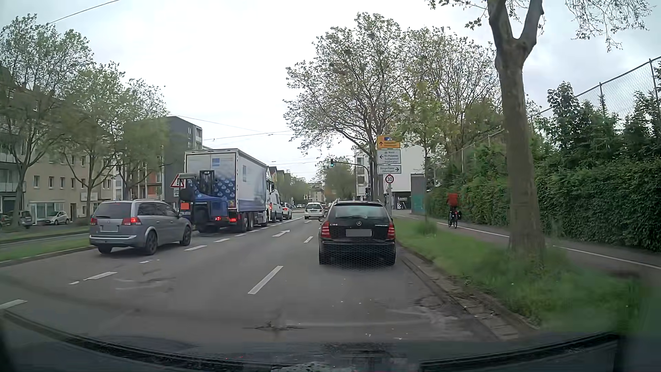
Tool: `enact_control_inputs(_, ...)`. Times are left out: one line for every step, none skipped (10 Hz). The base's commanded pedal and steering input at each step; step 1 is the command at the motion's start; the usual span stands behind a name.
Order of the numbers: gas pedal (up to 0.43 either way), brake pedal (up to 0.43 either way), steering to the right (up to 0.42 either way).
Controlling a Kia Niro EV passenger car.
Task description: Follow the waypoints while adhering to traffic rules and regulations
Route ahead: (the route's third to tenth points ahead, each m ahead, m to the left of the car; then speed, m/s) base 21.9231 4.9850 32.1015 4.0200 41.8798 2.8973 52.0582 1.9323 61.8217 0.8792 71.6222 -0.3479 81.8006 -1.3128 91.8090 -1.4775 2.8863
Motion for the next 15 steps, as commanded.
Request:
enact_control_inputs(0.000,0.152,0.004)
enact_control_inputs(0.000,0.159,0.005)
enact_control_inputs(0.000,0.171,0.005)
enact_control_inputs(0.000,0.171,0.005)
enact_control_inputs(0.000,0.171,0.006)
enact_control_inputs(0.000,0.171,0.006)
enact_control_inputs(0.000,0.171,0.007)
enact_control_inputs(0.000,0.159,0.007)
enact_control_inputs(0.000,0.140,0.006)
enact_control_inputs(0.000,0.122,0.006)
enact_control_inputs(0.000,0.116,0.006)
enact_control_inputs(0.000,0.116,0.006)
enact_control_inputs(0.000,0.110,0.006)
enact_control_inputs(0.000,0.116,0.006)
enact_control_inputs(0.000,0.116,0.005)
